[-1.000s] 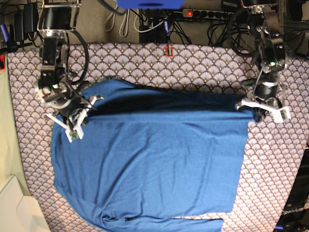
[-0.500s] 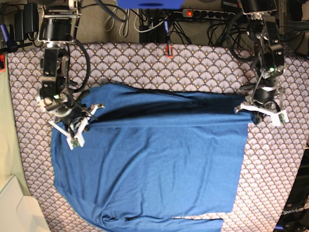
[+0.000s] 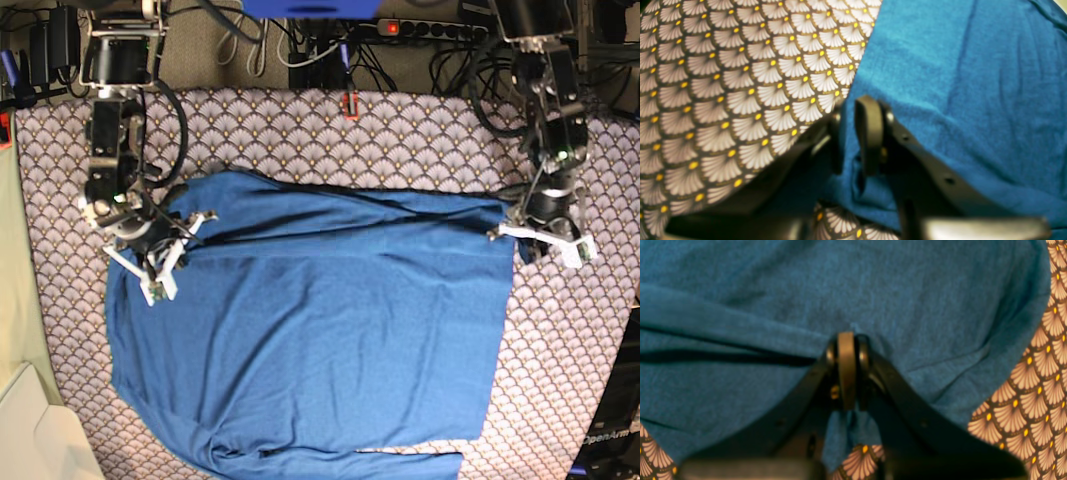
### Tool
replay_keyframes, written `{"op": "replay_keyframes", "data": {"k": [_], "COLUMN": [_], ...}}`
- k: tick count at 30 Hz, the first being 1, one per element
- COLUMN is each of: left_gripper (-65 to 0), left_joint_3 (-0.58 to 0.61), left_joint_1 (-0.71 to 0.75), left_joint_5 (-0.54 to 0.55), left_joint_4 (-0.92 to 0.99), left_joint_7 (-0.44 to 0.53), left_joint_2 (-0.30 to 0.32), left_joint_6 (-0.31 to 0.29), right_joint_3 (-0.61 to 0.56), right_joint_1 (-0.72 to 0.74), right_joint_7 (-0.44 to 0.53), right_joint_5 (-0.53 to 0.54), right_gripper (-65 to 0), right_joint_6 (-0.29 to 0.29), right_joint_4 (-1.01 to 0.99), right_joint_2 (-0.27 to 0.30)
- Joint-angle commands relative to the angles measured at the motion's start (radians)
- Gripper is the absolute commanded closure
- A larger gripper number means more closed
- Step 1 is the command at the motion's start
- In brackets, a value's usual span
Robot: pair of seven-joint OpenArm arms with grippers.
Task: Fold the T-shirt properly
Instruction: 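Lower the shirt edge and open both grippers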
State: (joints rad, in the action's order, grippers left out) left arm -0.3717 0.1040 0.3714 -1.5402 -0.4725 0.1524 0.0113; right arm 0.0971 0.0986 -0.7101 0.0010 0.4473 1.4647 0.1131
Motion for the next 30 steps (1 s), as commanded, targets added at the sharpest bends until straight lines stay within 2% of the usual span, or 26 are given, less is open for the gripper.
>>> {"op": "replay_keyframes", "data": {"k": [1,6,11,15,18,23,26,30], "left_gripper": [-10.5,-10.8,-10.9,-18.9,-25.0,-25.6,-25.7,-25.8], "left_joint_3": [-0.005,-0.005,-0.005,-0.005,-0.005,-0.005,-0.005,-0.005], "left_joint_1": [-0.017,-0.056,-0.056,-0.043,-0.020,0.015,0.027,0.047], "left_joint_5": [0.002,0.007,0.010,0.008,0.008,0.010,0.010,0.010], "left_joint_4": [0.000,0.076,0.071,0.066,0.048,0.002,-0.016,-0.021], "left_joint_7": [0.018,0.022,0.019,0.019,0.019,0.019,0.018,0.018], "left_joint_2": [0.011,0.009,0.009,0.009,0.009,0.009,0.011,0.011], "left_joint_6": [0.000,0.000,0.000,0.000,-0.004,-0.007,-0.007,-0.007], "right_joint_3": [0.002,0.002,0.002,0.002,0.002,0.002,0.005,0.008], "right_joint_1": [0.016,0.013,0.011,0.011,0.010,-0.006,-0.006,-0.006], "right_joint_7": [0.023,0.023,0.023,0.016,0.014,0.020,0.019,0.014], "right_joint_5": [0.006,0.006,0.006,0.006,0.006,0.006,0.006,0.006], "right_gripper": [0.0,0.0,0.0,-0.2,-6.5,-23.6,-31.0,-32.7], "right_joint_6": [-0.003,-0.003,-0.003,-0.003,-0.003,-0.003,-0.003,-0.003], "right_joint_4": [0.017,0.017,0.017,0.017,0.017,0.023,0.023,0.026], "right_joint_2": [0.006,0.006,0.006,0.006,0.006,0.006,0.007,0.007]}}
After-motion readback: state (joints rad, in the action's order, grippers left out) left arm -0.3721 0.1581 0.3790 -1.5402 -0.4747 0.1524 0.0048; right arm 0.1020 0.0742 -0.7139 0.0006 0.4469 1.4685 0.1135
